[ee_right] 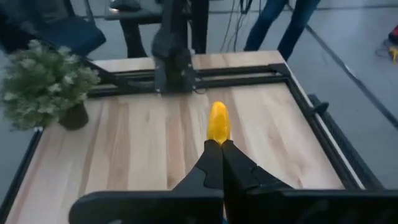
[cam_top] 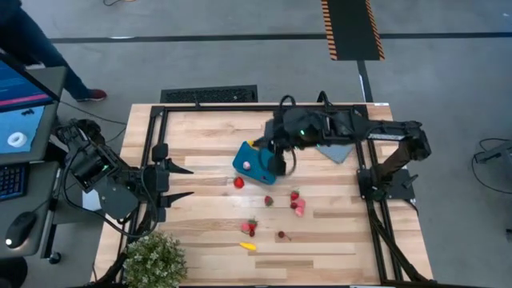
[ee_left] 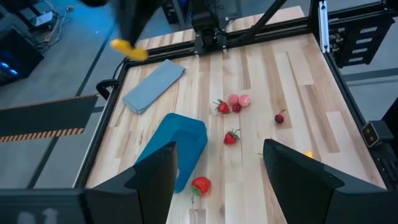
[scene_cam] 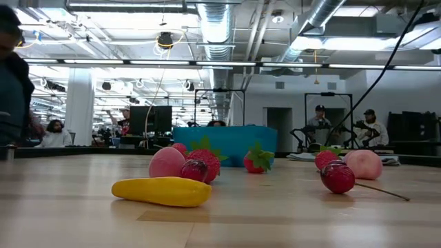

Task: Pick and placing Produce into tupperware
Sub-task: Put the yellow corn into the blue bin

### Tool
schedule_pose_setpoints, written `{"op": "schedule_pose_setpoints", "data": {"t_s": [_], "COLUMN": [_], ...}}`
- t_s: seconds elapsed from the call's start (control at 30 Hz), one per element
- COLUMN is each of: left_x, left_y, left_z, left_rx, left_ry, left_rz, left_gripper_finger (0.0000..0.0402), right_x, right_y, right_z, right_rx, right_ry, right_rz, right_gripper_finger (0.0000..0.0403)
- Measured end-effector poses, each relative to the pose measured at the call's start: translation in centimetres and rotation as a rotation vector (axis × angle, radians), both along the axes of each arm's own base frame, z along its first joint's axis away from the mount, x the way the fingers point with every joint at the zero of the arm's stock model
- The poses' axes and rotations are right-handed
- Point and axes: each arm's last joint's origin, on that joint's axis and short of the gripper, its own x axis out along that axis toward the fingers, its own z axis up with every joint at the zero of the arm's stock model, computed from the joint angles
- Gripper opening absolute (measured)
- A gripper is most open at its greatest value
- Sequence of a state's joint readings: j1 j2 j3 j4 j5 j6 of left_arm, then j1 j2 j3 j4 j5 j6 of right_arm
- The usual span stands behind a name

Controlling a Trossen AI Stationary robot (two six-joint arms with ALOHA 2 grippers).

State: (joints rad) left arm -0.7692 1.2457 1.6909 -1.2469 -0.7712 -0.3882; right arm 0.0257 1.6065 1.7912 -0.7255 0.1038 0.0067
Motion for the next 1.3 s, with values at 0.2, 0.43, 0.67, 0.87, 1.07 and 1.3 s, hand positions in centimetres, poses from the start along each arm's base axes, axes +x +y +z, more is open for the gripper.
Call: {"op": "schedule_pose_setpoints", "data": {"t_s": [0.2,0.43,0.67,0.87,1.07,1.3], "left_x": [0.0,0.0,0.0,-0.1,-0.1,-0.1], "left_y": [0.0,0.0,0.0,0.0,0.0,0.0], "left_z": [0.0,0.0,0.0,-0.1,-0.1,-0.2], "left_rx": [0.0,-0.002,-0.008,-0.036,-0.041,-0.042], "left_ry": [0.001,0.006,0.006,0.017,0.021,0.024], "left_rz": [-0.001,-0.005,-0.001,-0.009,-0.002,0.002], "left_gripper_finger": [0.0228,0.0228,0.0228,0.0228,0.0228,0.0228], "right_x": [0.4,1.7,4.6,6.7,7.3,7.8], "right_y": [-2.8,-5.1,-6.9,-8.3,-9.1,-9.0], "right_z": [-0.9,-3.7,-9.4,-13.7,-17.4,-18.6], "right_rx": [0.052,0.079,0.115,0.15,0.193,0.211], "right_ry": [0.042,0.157,0.359,0.466,0.618,0.638], "right_rz": [-0.028,-0.071,-0.093,-0.089,-0.094,-0.069], "right_gripper_finger": [0.0022,0.0009,0.0019,0.001,0.0027,0.0012]}}
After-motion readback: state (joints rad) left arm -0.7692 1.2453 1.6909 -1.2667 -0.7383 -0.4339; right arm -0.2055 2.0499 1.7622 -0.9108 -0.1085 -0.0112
